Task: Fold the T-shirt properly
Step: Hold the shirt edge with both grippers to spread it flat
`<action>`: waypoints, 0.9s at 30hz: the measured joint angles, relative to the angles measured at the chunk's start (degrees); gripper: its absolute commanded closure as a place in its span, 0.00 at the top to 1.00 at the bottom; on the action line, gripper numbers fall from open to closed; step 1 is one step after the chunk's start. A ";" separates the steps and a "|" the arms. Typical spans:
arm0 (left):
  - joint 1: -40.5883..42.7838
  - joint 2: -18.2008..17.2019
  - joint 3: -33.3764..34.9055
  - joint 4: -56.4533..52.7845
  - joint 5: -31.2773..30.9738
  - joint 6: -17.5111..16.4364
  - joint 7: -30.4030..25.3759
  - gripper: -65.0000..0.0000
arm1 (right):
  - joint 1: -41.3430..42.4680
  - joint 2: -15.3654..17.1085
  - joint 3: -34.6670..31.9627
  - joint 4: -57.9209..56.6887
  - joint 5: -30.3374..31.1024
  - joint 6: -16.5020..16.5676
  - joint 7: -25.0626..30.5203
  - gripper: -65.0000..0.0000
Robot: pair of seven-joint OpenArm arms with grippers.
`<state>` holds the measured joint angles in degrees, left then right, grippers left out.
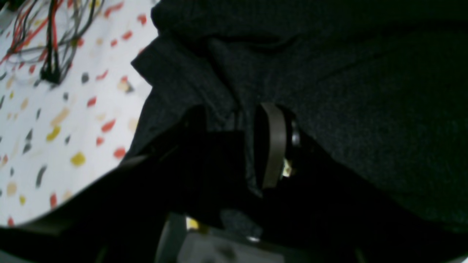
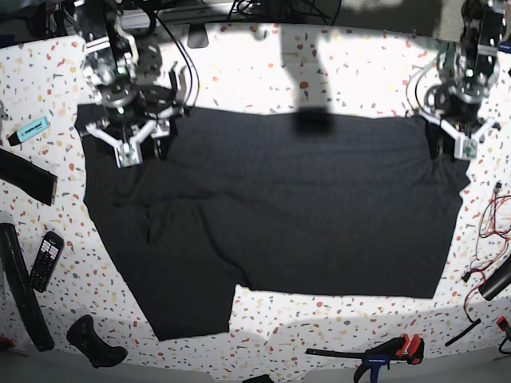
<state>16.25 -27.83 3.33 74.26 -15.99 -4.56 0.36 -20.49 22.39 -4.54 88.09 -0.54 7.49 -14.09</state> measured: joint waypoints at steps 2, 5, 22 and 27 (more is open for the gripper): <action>1.84 0.00 0.00 1.70 0.20 0.31 0.11 0.35 | -2.16 0.55 0.28 2.03 -0.15 -0.11 -1.22 0.56; 3.87 -0.11 -0.04 4.35 0.39 0.81 2.05 0.35 | -5.62 0.79 1.49 5.46 -0.37 -0.11 -3.15 0.56; 18.78 1.97 0.11 17.07 7.69 7.61 5.73 0.35 | -19.45 0.74 13.44 15.58 0.50 0.76 -7.61 0.56; 23.10 2.12 0.15 22.60 12.44 7.52 10.95 0.35 | -19.85 0.74 14.23 15.65 0.50 0.76 -7.65 0.56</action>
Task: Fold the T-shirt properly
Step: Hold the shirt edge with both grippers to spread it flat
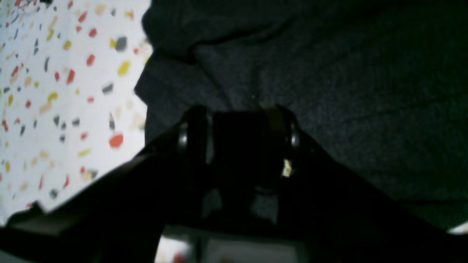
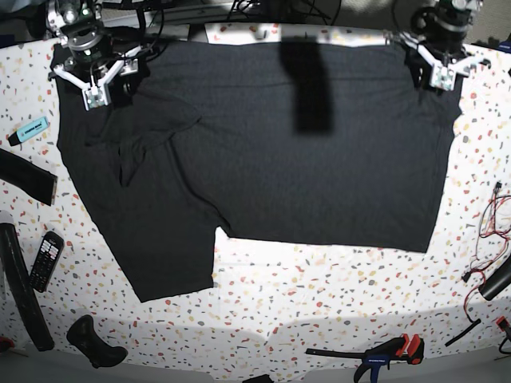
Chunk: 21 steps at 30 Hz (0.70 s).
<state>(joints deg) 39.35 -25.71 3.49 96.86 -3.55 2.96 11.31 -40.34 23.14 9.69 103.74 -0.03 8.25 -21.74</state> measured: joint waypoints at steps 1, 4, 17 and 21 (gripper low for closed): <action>0.52 0.00 0.04 0.98 1.16 -0.17 0.63 0.35 | 0.00 0.00 0.00 0.00 0.00 0.00 0.00 0.56; 0.79 0.11 0.31 2.56 2.34 -0.31 2.69 0.35 | 0.00 0.02 0.00 0.00 0.00 0.00 0.00 0.56; -1.20 0.13 0.35 2.99 6.82 1.66 3.65 0.35 | 0.02 0.48 0.00 3.87 -0.63 -0.17 -3.39 0.56; -3.30 0.13 0.35 3.56 6.84 1.81 5.29 0.35 | -0.13 1.49 0.02 7.63 -1.16 -0.22 -4.85 0.56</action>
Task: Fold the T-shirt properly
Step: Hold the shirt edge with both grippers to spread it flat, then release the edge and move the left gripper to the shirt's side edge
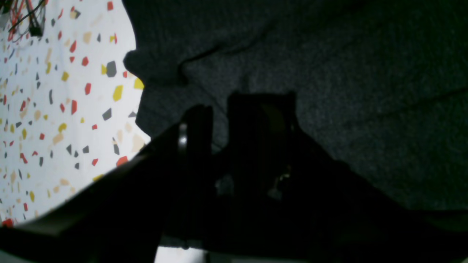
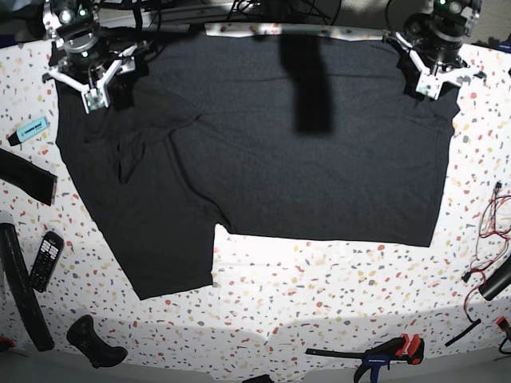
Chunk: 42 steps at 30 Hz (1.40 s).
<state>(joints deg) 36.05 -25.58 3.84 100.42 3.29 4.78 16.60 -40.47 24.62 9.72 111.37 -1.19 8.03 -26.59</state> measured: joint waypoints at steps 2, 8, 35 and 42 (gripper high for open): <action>-0.02 0.00 0.02 1.20 -0.02 -0.02 2.12 0.35 | 0.02 0.17 0.02 1.60 0.00 -0.02 -0.35 0.56; 0.11 0.00 0.07 7.98 -0.02 -0.33 6.49 0.35 | 0.00 0.17 0.02 4.24 0.00 0.00 -0.94 0.56; -46.71 1.31 0.26 -1.25 -4.96 -3.78 8.85 0.35 | 20.50 0.15 0.02 6.38 12.11 -0.02 -6.99 0.56; -64.06 1.88 0.42 -35.91 -15.26 -23.34 8.66 0.35 | 21.16 -0.13 0.00 6.38 12.13 -0.02 -7.13 0.56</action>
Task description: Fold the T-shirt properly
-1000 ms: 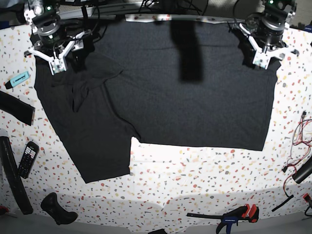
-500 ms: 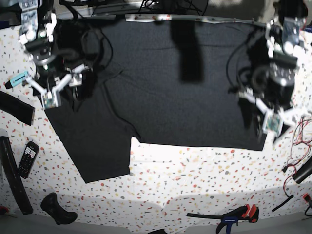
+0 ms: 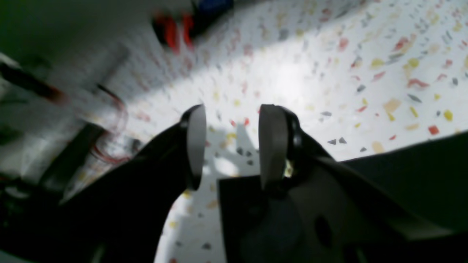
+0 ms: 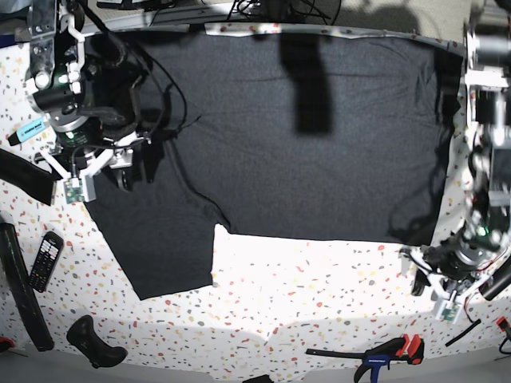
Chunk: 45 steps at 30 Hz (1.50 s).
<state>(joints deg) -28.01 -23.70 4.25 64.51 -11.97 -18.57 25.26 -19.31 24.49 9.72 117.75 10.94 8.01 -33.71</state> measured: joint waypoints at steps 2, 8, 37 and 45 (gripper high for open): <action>-5.03 -0.11 -0.15 -11.47 -1.16 -1.44 0.61 0.35 | -0.04 0.13 0.00 0.00 -0.04 0.00 -0.22 0.56; -17.00 -0.90 -0.37 -41.70 -7.56 -9.16 0.33 0.35 | -0.04 0.11 -0.02 0.00 0.09 0.00 -2.03 0.56; -11.93 2.08 -0.46 -49.79 -16.15 -17.03 -11.67 0.35 | 0.11 0.11 0.00 0.02 0.13 0.00 -3.41 0.56; -11.85 1.86 -0.46 -49.33 -11.21 -17.44 -11.89 0.35 | 0.11 0.09 0.00 0.00 0.13 0.00 -3.43 0.56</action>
<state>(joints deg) -39.86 -21.85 3.79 15.18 -23.18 -36.01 13.37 -19.20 24.58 9.72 117.75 11.07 8.01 -37.15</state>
